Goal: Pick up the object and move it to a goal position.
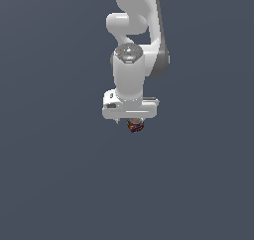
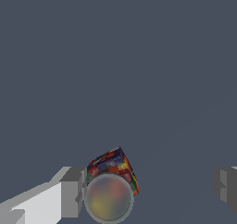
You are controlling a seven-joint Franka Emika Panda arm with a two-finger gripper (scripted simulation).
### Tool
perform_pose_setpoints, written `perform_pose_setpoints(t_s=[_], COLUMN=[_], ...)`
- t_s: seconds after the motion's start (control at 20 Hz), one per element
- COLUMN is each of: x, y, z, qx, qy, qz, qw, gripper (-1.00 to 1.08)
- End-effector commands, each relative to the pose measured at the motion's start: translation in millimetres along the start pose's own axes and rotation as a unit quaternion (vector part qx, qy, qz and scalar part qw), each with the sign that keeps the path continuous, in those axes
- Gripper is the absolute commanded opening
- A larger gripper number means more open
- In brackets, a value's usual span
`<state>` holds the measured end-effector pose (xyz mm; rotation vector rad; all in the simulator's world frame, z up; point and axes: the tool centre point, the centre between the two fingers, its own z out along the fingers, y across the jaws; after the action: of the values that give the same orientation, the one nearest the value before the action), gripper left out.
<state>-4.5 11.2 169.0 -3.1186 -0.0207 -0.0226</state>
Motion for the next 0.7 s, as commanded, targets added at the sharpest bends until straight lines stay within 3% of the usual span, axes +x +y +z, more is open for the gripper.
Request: perform_pose_setpoints(t_s=[0.0,0.4,0.65], x=[0.0,-6.6,-6.9], y=[0.0,37.6,39.0], z=[0.0,5.4,5.6], qx=[0.000,-0.012,-0.012], qy=[0.000,-0.011,-0.011], qz=[0.000,0.021,0.021], qw=[1.0000,0.9997,0.9996], gripper=[1.00,1.00,1.00])
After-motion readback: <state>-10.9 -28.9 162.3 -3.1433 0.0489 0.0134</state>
